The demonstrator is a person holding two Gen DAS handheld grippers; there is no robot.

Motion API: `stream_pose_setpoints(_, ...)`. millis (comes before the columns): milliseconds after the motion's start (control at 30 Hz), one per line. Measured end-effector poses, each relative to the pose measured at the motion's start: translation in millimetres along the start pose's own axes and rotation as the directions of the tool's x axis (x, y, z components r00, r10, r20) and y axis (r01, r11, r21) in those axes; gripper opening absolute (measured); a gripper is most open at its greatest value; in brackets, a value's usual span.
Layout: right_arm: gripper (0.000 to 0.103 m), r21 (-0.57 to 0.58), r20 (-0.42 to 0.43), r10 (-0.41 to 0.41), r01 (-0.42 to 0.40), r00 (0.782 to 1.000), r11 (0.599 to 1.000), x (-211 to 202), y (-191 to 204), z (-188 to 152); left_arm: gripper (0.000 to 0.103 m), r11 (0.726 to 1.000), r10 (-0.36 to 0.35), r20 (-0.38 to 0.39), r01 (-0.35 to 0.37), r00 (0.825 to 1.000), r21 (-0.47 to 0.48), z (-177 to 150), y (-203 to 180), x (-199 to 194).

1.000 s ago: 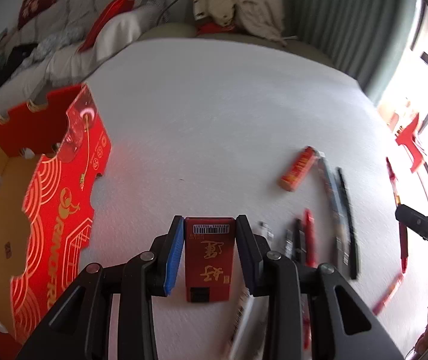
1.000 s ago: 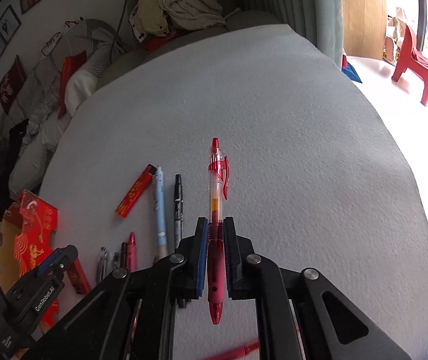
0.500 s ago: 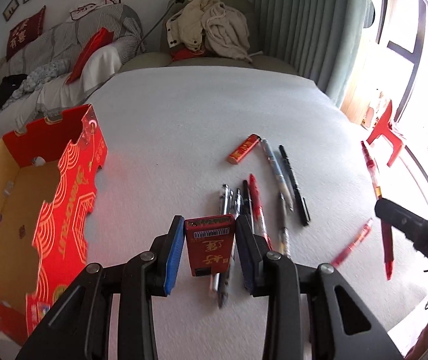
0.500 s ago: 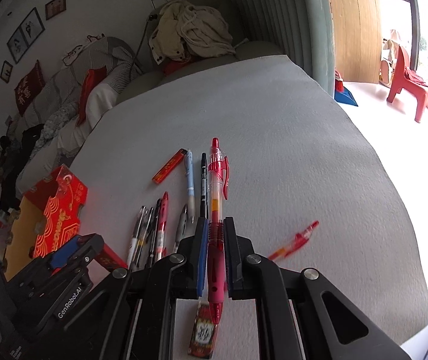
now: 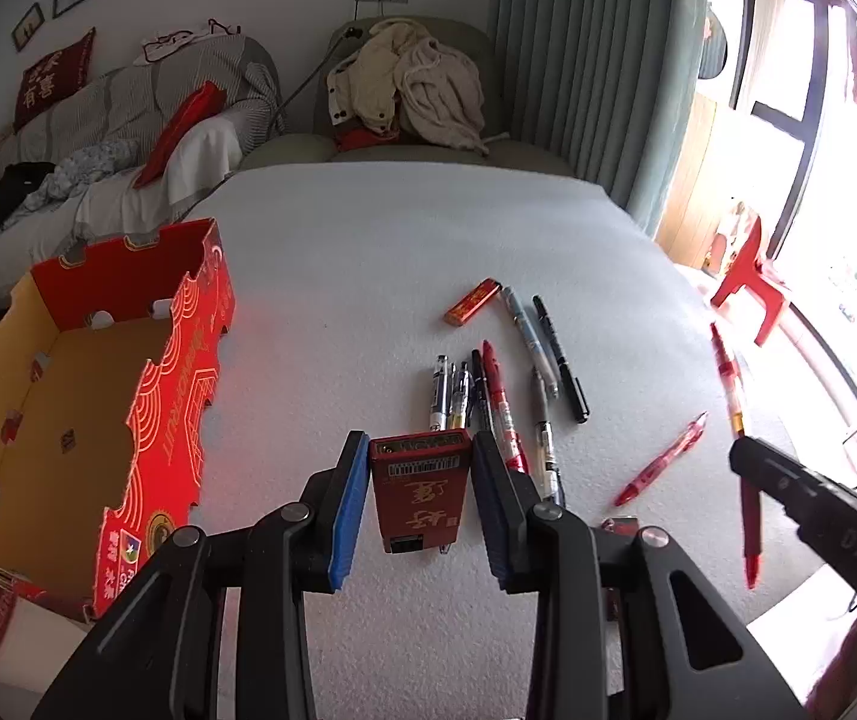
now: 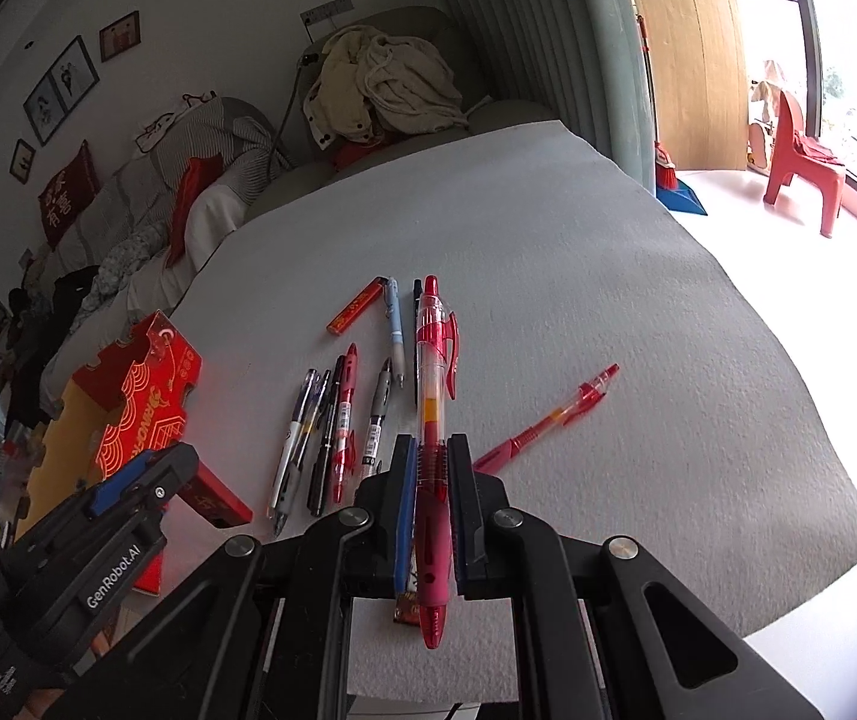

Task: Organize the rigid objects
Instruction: 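Carry the red box in the left tool while the right tool carries the pen to the cardboard box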

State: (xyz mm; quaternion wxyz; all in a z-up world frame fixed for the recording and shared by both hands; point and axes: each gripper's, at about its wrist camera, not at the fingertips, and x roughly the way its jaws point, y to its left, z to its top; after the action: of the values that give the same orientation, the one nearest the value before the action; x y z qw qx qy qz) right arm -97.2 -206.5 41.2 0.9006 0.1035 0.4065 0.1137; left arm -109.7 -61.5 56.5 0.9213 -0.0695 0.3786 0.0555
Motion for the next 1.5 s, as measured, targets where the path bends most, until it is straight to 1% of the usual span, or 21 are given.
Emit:
stream_pose_setpoints(133, 0.011, -0.007, 0.01, -0.002, 0.002, 1.0, 1.0, -3.0, 2.4, -1.7, 0.037, 1.0, -0.008, 0.023, 0.008, 1.0, -0.007, 0.5, 6.9, -10.7)
stream_pose_setpoints(433, 0.011, -0.026, 0.01, 0.041, -0.04, 0.999, 0.999, -2.4, 22.2, -1.7, 0.037, 0.999, -0.003, 0.058, 0.005, 0.998, -0.032, 1.4, 24.2, -30.8)
stream_pose_setpoints(733, 0.011, -0.082, 0.019, 0.092, -0.09, 0.996, 0.993, -6.5, 56.4, 5.7, 0.037, 0.997, 0.014, 0.093, -0.007, 0.996, -0.075, 2.1, 43.7, -50.5)
stream_pose_setpoints(900, 0.011, -0.115, 0.023, 0.138, -0.135, 0.99, 0.984, -5.3, 83.9, 12.3, 0.037, 0.992, 0.038, 0.118, -0.024, 0.992, -0.121, 4.4, 66.6, -66.2)
stream_pose_setpoints(1133, 0.011, -0.187, 0.01, 0.222, -0.216, 0.975, 0.958, -4.7, 131.1, 14.4, 0.037, 0.98, 0.101, 0.158, -0.07, 0.982, -0.188, 9.3, 101.3, -88.4)
stream_pose_setpoints(1267, 0.011, -0.227, -0.009, 0.277, -0.271, 0.961, 0.935, -2.0, 160.0, 13.9, 0.037, 0.968, 0.145, 0.168, -0.104, 0.975, -0.23, 12.2, 122.4, -96.7)
stream_pose_setpoints(1367, 0.011, -0.26, -0.028, 0.312, -0.309, 0.95, 0.915, 0.8, 184.1, 13.1, 0.037, 0.959, 0.191, 0.169, -0.147, 0.967, -0.243, 13.2, 136.7, -99.9)
stream_pose_setpoints(1500, 0.011, -0.291, -0.059, 0.361, -0.362, 0.931, 0.886, 4.6, 214.0, 10.3, 0.037, 0.937, 0.256, 0.162, -0.204, 0.953, -0.283, 15.1, 165.1, -101.9)
